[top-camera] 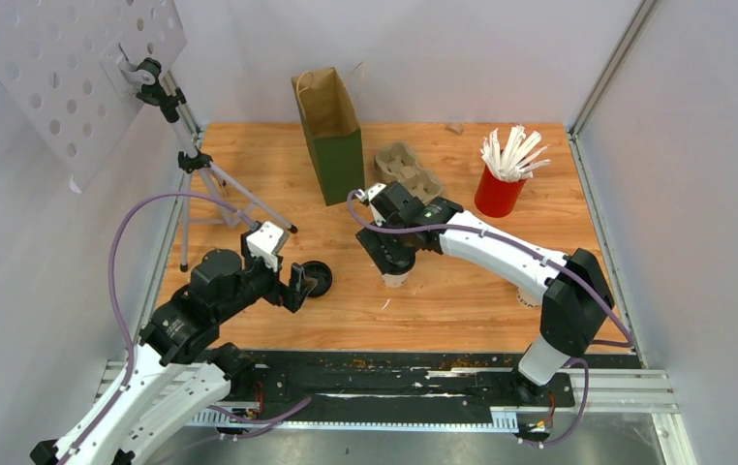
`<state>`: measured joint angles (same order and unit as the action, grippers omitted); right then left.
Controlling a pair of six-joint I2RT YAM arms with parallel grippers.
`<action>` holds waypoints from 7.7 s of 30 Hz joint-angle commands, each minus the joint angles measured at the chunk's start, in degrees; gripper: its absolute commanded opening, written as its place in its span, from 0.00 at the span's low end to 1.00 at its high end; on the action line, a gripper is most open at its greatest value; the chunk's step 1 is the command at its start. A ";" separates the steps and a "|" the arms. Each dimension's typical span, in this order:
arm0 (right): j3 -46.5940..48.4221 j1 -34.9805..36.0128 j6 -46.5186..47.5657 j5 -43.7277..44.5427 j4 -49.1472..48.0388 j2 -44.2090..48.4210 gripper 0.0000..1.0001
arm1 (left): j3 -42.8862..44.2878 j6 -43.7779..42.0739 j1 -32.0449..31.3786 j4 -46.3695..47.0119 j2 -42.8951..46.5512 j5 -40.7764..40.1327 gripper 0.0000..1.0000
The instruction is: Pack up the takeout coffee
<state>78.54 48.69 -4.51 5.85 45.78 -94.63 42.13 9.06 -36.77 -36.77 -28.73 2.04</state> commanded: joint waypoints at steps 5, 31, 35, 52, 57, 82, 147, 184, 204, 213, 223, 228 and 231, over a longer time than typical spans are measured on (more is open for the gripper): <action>2.27 -0.74 0.07 0.94 0.47 -0.19 0.85 | 0.59 -1.24 -0.30 2.41 -0.36 -0.87 1.00; -6.71 -32.17 1.82 3.23 2.36 8.80 0.79 | 0.86 -1.68 -0.24 2.15 -1.64 -1.32 1.00; -7.19 -33.67 1.93 1.80 1.65 8.58 0.79 | 0.77 -1.76 -0.24 2.06 -1.27 -1.59 1.00; -7.04 -37.35 2.67 -0.68 2.45 10.08 0.93 | 0.85 -1.85 -0.25 1.95 -1.61 -1.84 1.00; -1.87 -37.35 1.79 -1.39 6.09 12.00 1.00 | 0.87 -1.81 -0.23 1.93 -1.59 -1.87 1.00; -9.23 -42.70 -23.71 18.65 16.48 28.22 0.52 | 0.67 -2.03 -0.23 2.06 0.03 -1.60 1.00; -9.50 -44.91 -11.62 25.74 17.65 23.21 0.00 | 0.36 -1.85 -0.23 2.11 -0.20 -1.93 1.00; -3.58 2.90 -33.28 19.51 16.32 19.87 0.00 | -14.35 54.45 -16.53 83.35 -44.43 12.30 0.75; 2.85 2.91 -29.35 23.12 26.60 21.51 0.00 | -8.65 47.56 -19.30 84.27 -58.07 11.50 0.68; 12.18 2.99 -24.38 17.67 25.09 22.07 0.00 | -5.56 36.93 -17.37 44.28 -30.55 -11.51 0.79; 13.94 6.44 -14.53 7.29 10.25 14.65 0.00 | 11.76 22.07 -15.96 10.76 -7.06 -29.35 0.91; 8.96 7.96 -9.31 6.15 1.22 9.25 0.00 | 16.09 19.85 -15.98 2.92 -2.81 -33.48 0.92; 8.15 9.37 -5.87 8.55 0.01 4.43 0.00 | 16.32 19.47 -15.96 0.63 -0.60 -35.44 0.92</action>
<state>87.92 56.58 -17.12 13.96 52.97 -85.97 57.74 31.73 -52.77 -27.35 -30.65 -28.05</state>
